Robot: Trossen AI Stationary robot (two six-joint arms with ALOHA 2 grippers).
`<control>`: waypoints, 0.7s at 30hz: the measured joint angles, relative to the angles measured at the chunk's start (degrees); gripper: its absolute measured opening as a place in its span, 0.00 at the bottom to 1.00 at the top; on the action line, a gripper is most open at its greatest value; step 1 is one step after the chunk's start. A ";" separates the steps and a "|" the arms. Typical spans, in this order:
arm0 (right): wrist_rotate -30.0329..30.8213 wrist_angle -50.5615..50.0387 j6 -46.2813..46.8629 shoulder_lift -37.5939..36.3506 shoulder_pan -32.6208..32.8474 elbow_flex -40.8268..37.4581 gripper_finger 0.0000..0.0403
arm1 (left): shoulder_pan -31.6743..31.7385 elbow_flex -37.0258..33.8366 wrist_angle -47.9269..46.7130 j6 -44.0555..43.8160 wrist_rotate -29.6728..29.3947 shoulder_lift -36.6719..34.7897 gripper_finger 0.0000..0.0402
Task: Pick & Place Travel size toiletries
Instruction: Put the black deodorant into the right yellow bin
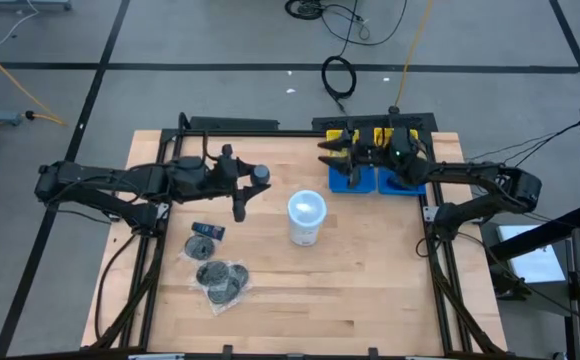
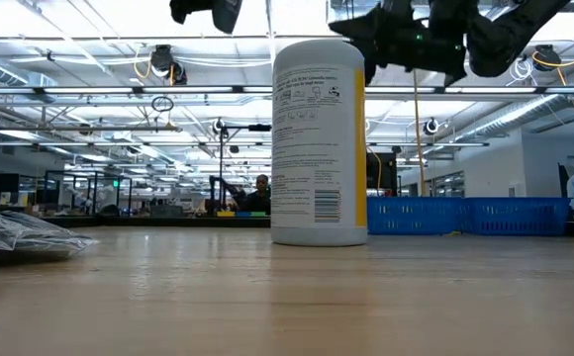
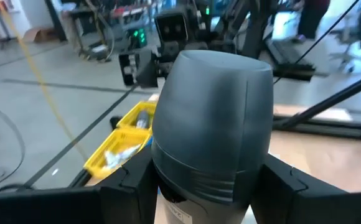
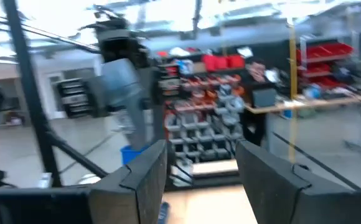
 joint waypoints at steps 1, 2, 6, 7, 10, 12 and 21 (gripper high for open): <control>0.02 0.56 0.00 0.00 1.08 0.00 0.46 | 0.00 0.00 0.75 0.01 0.17 -0.01 0.44; 0.00 1.10 -0.02 0.00 2.15 0.00 0.46 | 0.00 0.00 1.18 0.04 0.38 -0.02 0.44; -0.03 2.48 -0.23 0.00 6.70 0.00 0.46 | 0.00 0.00 2.03 0.25 0.46 0.38 0.44; -0.01 2.61 -0.77 0.00 7.85 0.00 0.46 | 0.00 0.00 2.89 0.21 0.44 0.95 0.44; 0.22 3.12 -2.96 0.00 11.03 0.00 0.46 | 0.02 0.00 4.85 0.20 1.43 3.18 0.44; 0.38 4.30 -3.19 0.00 12.68 0.00 0.46 | 0.02 0.00 8.61 0.14 3.64 5.43 0.44; 0.73 5.09 -3.35 -0.02 16.44 0.00 0.46 | 0.00 0.00 19.10 -0.24 10.06 12.93 0.44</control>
